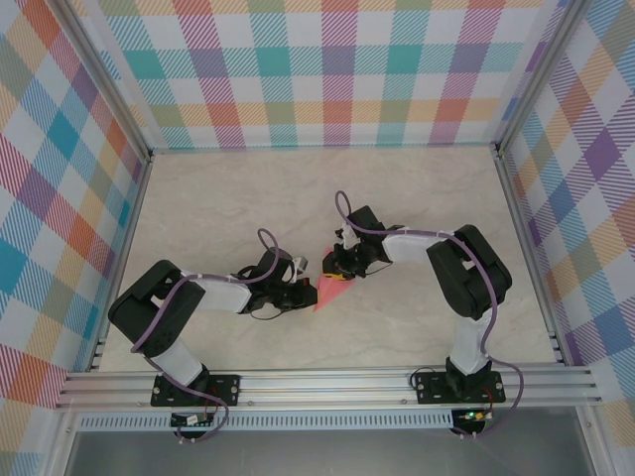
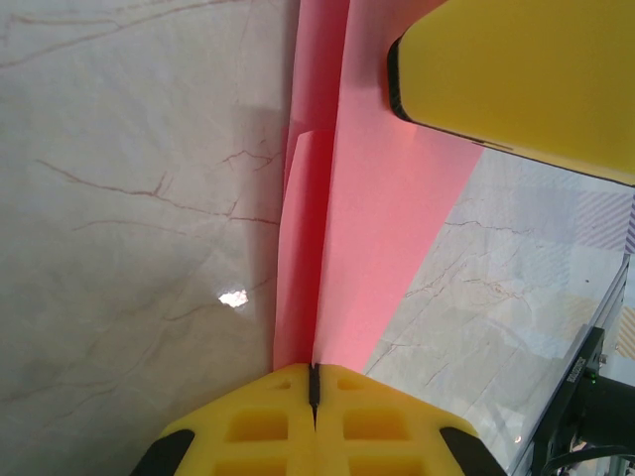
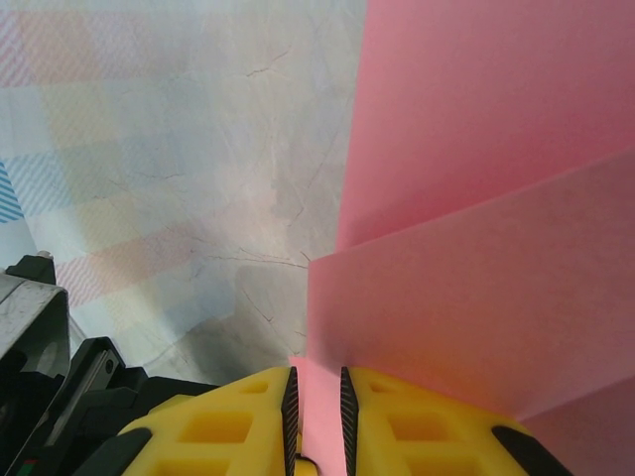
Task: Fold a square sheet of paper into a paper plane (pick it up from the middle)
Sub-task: Fourth fold the wing at the center of the table.
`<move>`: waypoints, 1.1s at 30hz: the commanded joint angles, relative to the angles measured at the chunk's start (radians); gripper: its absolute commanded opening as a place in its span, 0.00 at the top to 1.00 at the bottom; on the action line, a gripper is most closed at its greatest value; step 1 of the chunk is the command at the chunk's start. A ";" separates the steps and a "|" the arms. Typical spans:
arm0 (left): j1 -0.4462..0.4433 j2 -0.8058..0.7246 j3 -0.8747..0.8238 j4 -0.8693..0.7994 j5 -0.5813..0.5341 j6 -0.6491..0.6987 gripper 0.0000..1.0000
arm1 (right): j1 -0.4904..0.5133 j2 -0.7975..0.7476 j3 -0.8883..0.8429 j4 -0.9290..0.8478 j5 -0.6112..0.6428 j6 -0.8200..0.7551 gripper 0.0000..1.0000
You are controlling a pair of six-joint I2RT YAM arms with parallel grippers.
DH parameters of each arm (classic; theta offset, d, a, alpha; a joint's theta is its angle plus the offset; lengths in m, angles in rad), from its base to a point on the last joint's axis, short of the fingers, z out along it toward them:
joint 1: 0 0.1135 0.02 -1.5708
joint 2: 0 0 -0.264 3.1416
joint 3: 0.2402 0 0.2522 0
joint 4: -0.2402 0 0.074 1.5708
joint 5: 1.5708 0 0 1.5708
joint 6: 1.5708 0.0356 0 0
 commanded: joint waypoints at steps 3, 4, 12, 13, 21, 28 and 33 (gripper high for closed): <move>0.018 -0.008 -0.014 -0.083 -0.060 0.014 0.98 | 0.007 0.035 0.022 -0.012 0.009 -0.019 0.79; 0.018 -0.007 -0.013 -0.087 -0.060 0.017 0.98 | 0.007 0.038 0.022 -0.014 0.013 -0.018 0.79; 0.018 -0.009 -0.003 -0.109 -0.065 0.018 0.99 | 0.006 0.059 0.020 -0.017 0.035 -0.014 0.79; 0.018 -0.011 -0.002 -0.112 -0.069 0.017 0.99 | 0.006 0.059 0.020 -0.021 0.043 -0.012 0.80; 0.018 -0.041 -0.016 -0.130 -0.085 0.010 0.91 | 0.006 0.061 0.011 -0.007 0.032 -0.006 0.79; 0.018 -0.028 -0.022 -0.099 -0.079 -0.013 1.00 | 0.006 0.026 0.019 0.007 -0.005 -0.011 0.76; 0.018 -0.029 -0.031 -0.082 -0.080 -0.035 1.00 | 0.006 0.034 0.028 0.018 -0.037 -0.016 0.76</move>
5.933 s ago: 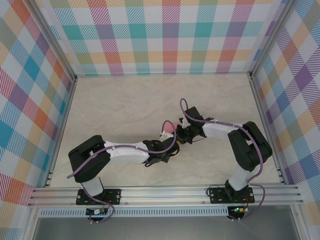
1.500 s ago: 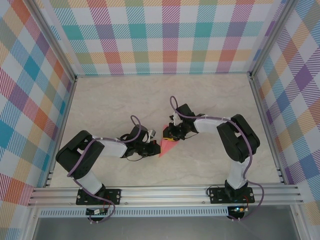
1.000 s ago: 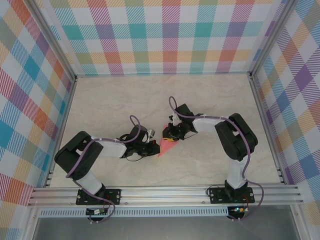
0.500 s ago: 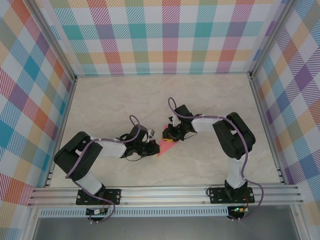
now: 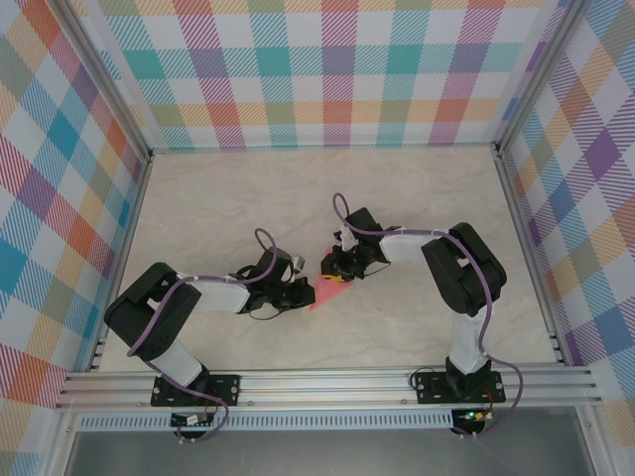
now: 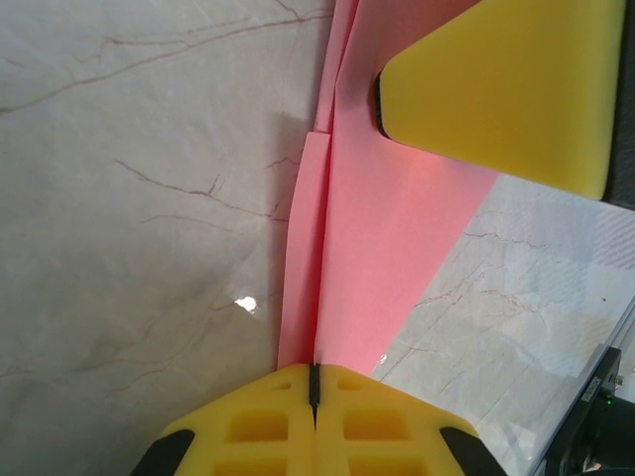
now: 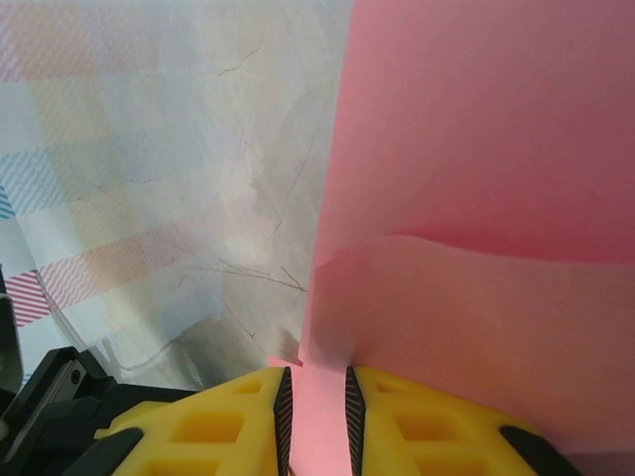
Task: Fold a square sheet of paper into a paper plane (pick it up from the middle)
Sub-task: Fourth fold the wing at the center of the table.
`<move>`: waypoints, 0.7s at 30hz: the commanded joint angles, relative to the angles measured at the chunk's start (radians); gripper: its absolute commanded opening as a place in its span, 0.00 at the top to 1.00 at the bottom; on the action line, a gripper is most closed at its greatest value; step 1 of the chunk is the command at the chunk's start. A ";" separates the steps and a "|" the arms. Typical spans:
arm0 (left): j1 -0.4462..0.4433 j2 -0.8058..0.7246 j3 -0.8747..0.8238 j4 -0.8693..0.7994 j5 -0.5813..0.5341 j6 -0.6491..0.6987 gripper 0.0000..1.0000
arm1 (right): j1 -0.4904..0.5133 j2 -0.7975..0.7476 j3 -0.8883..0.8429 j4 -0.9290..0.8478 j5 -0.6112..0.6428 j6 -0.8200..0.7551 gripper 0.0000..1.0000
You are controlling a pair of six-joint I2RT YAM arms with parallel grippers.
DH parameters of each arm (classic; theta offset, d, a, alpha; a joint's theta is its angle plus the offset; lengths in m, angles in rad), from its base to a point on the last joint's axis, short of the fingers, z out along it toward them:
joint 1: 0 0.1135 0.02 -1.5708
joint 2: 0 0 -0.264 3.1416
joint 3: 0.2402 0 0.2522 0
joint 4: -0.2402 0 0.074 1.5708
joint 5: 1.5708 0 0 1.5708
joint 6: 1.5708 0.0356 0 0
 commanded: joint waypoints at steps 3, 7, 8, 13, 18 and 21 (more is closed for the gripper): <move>0.018 -0.003 -0.037 -0.025 -0.030 -0.033 1.00 | 0.004 0.000 0.019 0.020 -0.044 -0.013 0.76; 0.018 0.005 -0.036 -0.019 -0.031 -0.041 1.00 | 0.004 -0.001 0.025 0.025 -0.057 -0.015 0.76; 0.018 0.008 -0.036 -0.019 -0.032 -0.042 1.00 | 0.004 -0.002 0.025 0.028 -0.062 -0.013 0.76; 0.020 0.006 -0.040 -0.016 -0.036 -0.051 1.00 | 0.004 0.029 0.046 -0.009 -0.038 -0.027 0.78; 0.020 -0.003 -0.042 -0.027 -0.048 -0.052 1.00 | 0.005 0.070 0.046 -0.044 0.018 -0.015 0.78; 0.019 -0.012 -0.037 -0.044 -0.055 -0.046 1.00 | 0.004 0.087 0.034 -0.047 0.037 -0.015 0.79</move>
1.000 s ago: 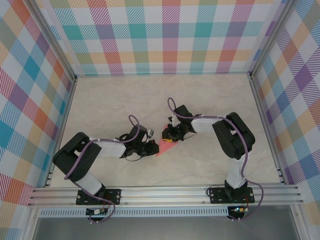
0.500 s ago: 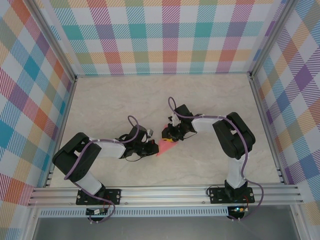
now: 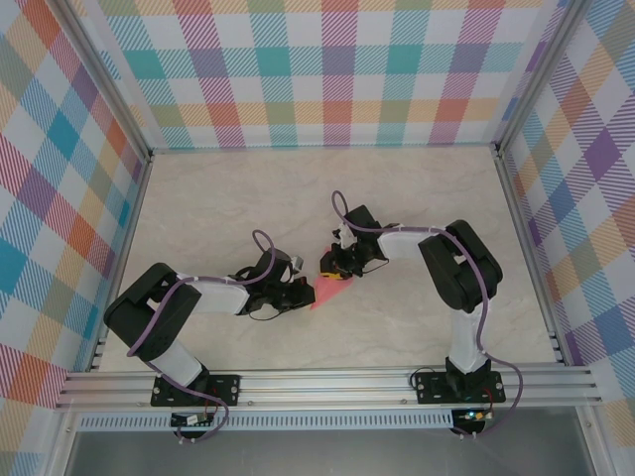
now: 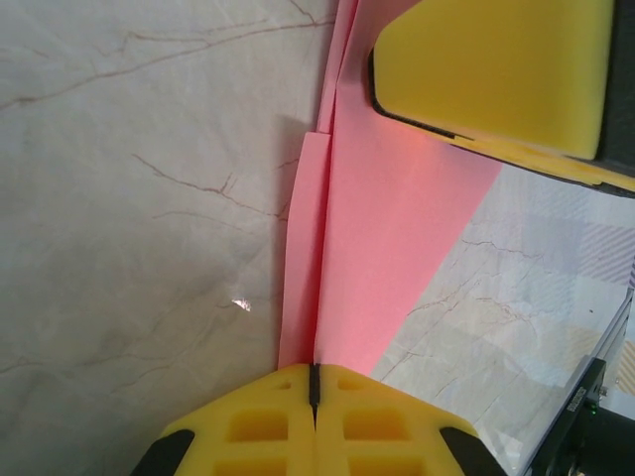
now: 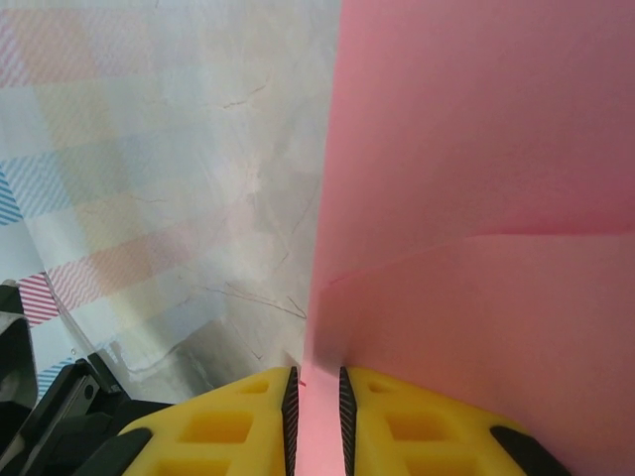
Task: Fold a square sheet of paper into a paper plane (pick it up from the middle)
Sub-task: Fourth fold the wing at the center of the table.
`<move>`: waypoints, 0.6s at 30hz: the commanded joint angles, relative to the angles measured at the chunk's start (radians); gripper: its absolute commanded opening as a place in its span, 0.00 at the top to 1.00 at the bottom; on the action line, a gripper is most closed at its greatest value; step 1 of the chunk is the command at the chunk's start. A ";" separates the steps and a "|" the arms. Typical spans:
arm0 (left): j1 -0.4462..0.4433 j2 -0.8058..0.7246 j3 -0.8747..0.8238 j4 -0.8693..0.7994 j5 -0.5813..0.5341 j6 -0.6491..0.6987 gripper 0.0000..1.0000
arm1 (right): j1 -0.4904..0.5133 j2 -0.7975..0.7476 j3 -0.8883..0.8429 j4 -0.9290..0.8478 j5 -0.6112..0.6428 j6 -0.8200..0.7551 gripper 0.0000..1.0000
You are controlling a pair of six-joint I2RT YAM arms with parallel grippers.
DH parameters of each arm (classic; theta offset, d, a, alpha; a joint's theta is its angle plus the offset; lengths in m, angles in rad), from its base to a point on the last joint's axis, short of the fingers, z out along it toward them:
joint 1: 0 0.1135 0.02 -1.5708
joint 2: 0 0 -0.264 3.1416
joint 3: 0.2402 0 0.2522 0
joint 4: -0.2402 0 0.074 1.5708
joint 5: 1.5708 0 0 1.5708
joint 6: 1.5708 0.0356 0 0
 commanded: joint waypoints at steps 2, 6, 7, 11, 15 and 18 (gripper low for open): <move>0.018 -0.018 -0.021 -0.085 -0.057 0.004 1.00 | 0.006 0.050 -0.015 -0.036 0.059 -0.012 0.79; 0.017 -0.032 -0.021 -0.107 -0.057 0.012 0.96 | 0.006 0.054 -0.011 -0.072 0.072 -0.016 0.80; 0.018 -0.036 -0.021 -0.111 -0.057 0.014 0.94 | 0.006 0.055 -0.011 -0.078 0.076 -0.018 0.80; 0.016 -0.067 -0.010 -0.141 -0.047 0.019 0.87 | 0.005 0.064 0.001 -0.150 0.120 -0.032 0.81; 0.013 -0.084 0.005 -0.190 -0.052 0.043 0.84 | 0.008 0.065 -0.014 -0.143 0.117 -0.034 0.82; 0.010 -0.081 0.002 -0.186 -0.034 0.046 0.84 | 0.008 0.066 -0.016 -0.143 0.119 -0.035 0.82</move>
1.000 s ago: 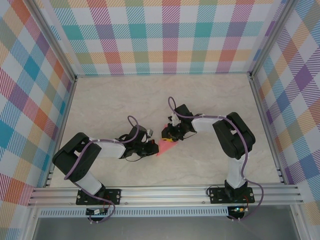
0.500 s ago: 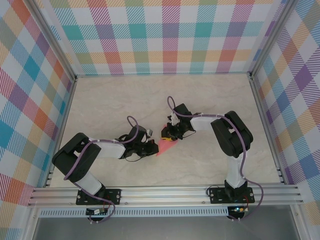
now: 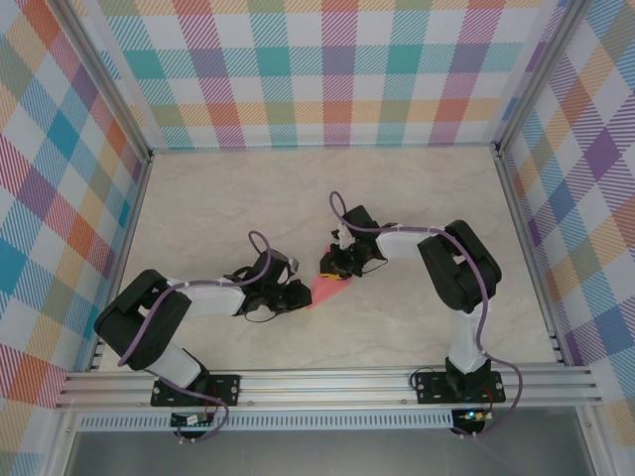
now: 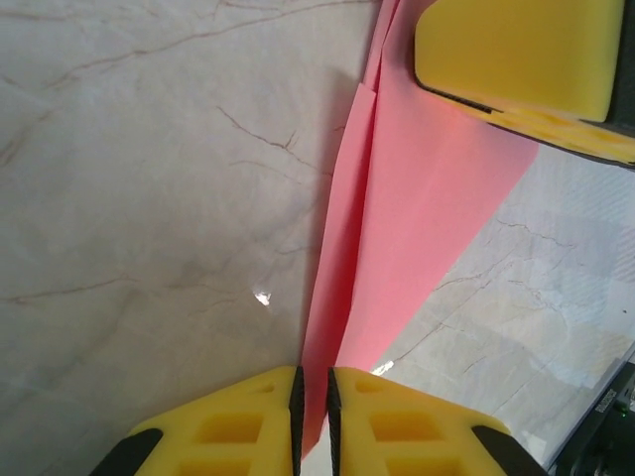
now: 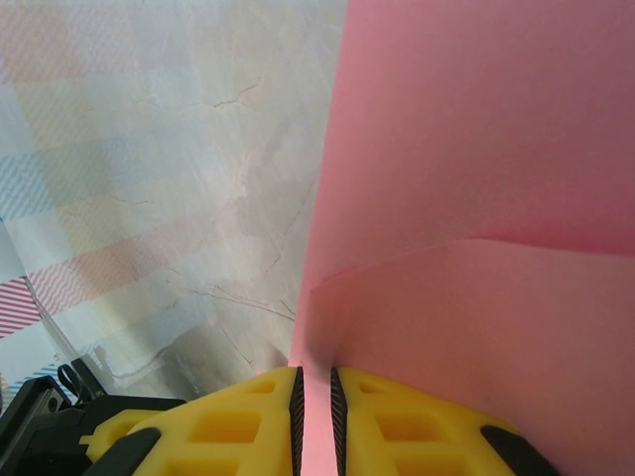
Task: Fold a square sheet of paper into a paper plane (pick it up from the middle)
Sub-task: Fourth fold the wing at the center of the table.
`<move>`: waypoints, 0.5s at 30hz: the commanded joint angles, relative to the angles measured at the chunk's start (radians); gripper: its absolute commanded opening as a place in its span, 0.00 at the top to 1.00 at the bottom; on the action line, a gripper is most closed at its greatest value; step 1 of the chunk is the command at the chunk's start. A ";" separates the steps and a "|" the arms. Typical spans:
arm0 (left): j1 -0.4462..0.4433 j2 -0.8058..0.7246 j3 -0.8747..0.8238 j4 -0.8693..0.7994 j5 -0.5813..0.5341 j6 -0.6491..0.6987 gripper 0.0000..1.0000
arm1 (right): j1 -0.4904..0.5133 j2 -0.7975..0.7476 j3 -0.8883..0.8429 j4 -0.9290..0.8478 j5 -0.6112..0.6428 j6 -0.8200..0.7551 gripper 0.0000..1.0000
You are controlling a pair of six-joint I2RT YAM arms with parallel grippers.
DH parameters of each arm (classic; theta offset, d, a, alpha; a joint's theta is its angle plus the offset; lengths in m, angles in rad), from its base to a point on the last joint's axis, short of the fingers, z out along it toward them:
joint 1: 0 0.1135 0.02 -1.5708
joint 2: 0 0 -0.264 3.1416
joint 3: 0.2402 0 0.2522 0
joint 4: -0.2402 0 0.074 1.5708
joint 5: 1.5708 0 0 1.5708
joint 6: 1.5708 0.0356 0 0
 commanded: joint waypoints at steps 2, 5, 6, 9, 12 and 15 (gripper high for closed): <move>0.005 -0.017 0.002 -0.069 0.007 0.034 0.85 | 0.005 0.065 -0.027 -0.111 0.083 -0.018 0.82; 0.005 -0.014 0.003 -0.103 -0.017 0.038 0.88 | 0.004 0.066 -0.026 -0.110 0.083 -0.018 0.82; 0.004 -0.009 0.005 -0.115 -0.020 0.044 0.89 | 0.004 0.066 -0.025 -0.112 0.083 -0.018 0.82; 0.001 0.014 0.015 -0.158 -0.035 0.053 0.91 | 0.006 0.064 -0.027 -0.114 0.085 -0.019 0.82; -0.008 0.038 0.031 -0.194 -0.040 0.067 0.91 | 0.007 0.066 -0.025 -0.116 0.087 -0.019 0.82; -0.023 0.060 0.055 -0.260 -0.071 0.088 0.91 | 0.009 0.067 -0.025 -0.124 0.095 -0.019 0.81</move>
